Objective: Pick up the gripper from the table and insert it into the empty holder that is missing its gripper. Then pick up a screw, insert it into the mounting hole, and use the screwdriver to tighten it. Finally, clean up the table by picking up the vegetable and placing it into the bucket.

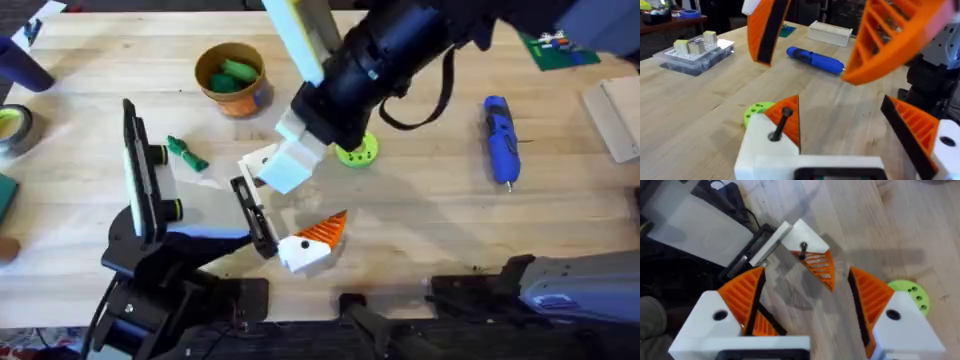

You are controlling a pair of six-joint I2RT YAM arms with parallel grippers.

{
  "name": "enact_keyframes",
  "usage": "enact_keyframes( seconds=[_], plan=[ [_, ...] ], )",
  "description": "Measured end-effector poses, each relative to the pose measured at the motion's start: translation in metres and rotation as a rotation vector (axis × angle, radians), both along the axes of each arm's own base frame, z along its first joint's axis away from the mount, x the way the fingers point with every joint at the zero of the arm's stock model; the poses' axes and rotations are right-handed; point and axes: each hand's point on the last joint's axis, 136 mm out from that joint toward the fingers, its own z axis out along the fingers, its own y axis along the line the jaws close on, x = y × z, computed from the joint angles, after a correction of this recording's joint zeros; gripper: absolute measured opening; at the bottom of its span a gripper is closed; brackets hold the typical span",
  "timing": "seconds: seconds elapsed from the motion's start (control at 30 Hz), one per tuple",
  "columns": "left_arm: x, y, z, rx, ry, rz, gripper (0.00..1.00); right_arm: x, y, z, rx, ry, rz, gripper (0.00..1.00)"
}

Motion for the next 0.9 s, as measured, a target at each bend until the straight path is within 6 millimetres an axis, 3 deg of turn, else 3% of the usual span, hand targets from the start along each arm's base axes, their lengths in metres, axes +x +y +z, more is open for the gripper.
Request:
enact_keyframes(
  seconds=[0.3, 0.47, 0.9],
  plan=[
    [0.0, 0.0, 0.0, 0.0, 0.0, 0.0, 0.992, -0.015, 0.02, -0.006, 0.01, 0.008, 0.065, 0.837],
    [0.0, 0.0, 0.0, 0.0, 0.0, 0.0, 0.992, -0.012, 0.025, -0.019, -0.013, 0.029, 0.067, 0.704],
    [0.0, 0.0, 0.0, 0.0, 0.001, 0.0, 0.992, -0.009, 0.028, -0.018, -0.002, 0.019, 0.067, 0.497]
  ],
)
